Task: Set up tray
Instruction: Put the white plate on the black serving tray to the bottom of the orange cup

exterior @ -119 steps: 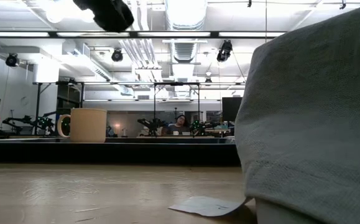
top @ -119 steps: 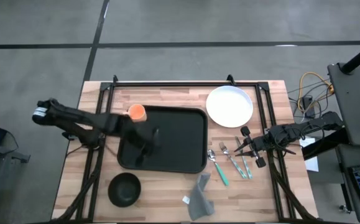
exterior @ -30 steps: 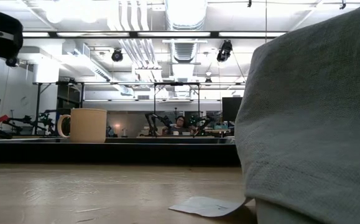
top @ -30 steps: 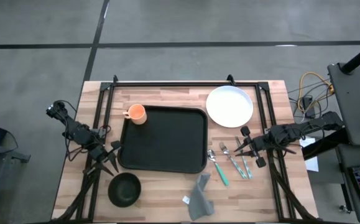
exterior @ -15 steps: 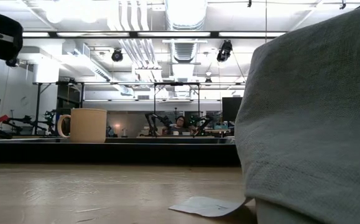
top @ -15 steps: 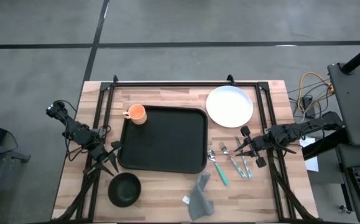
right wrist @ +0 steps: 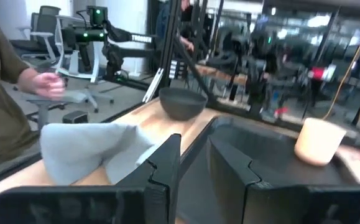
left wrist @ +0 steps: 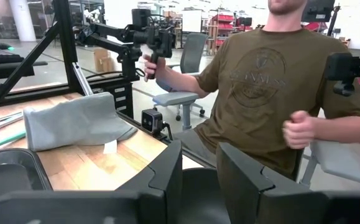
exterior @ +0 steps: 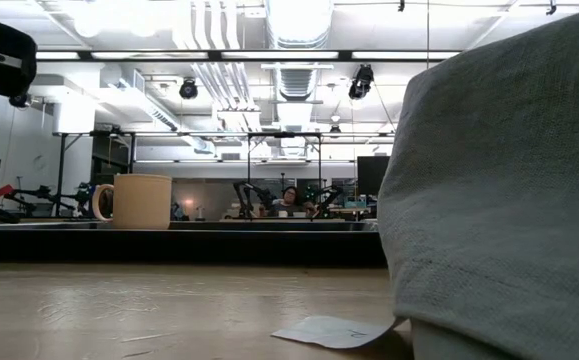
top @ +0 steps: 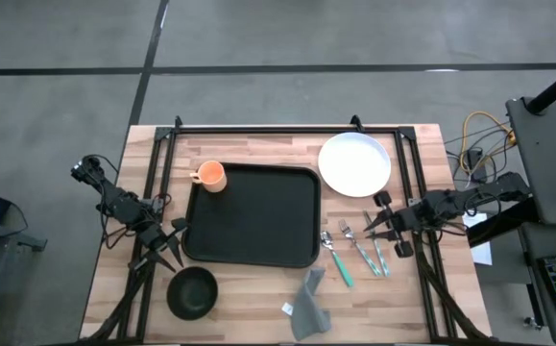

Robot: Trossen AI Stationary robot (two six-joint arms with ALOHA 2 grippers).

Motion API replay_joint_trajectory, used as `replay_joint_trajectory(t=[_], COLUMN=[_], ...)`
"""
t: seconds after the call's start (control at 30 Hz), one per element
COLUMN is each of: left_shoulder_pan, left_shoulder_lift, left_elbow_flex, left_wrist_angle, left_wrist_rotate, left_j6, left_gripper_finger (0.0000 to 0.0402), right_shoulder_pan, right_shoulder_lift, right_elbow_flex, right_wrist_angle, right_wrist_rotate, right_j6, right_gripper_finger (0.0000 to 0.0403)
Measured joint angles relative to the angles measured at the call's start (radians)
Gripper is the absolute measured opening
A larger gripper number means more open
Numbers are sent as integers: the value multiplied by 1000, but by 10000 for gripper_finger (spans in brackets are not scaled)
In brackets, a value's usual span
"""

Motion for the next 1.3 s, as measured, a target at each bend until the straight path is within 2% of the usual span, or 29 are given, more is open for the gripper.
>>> replay_joint_trajectory(t=[0.17,0.4,0.63,0.77,0.87,0.93,1.0,1.1,1.17,1.3], left_shoulder_pan=[0,0,0,0,0,0,0,0,0,0], left_shoulder_lift=[0,0,0,0,0,0,0,0,0,0], left_elbow_flex=[0,0,5,4,4,4,4,4,4,4], left_wrist_angle=[0,-1,-10,-8,-7,-7,-6,-6,-6,-5], left_wrist_rotate=[0,0,0,1,1,1,1,1,0,0], left_j6=[0,0,0,0,0,0,0,0,0,0], left_gripper_finger=[81,81,81,81,81,81,81,81,81,81], right_shoulder_pan=[0,0,0,0,0,0,0,-1,-1,0], right_shoulder_lift=[0,0,0,1,7,26,35,60,79,138], right_elbow_flex=[0,0,0,0,21,64,116,216,292,454], right_wrist_angle=[141,373,662,760,737,698,592,276,11,-473], right_wrist_rotate=[0,1,88,195,390,584,790,1029,1090,1052], right_j6=[-72,-26,-375,-596,-640,-644,-574,-438,-317,55], right_gripper_finger=[68,68,68,68,68,68,68,68,68,68])
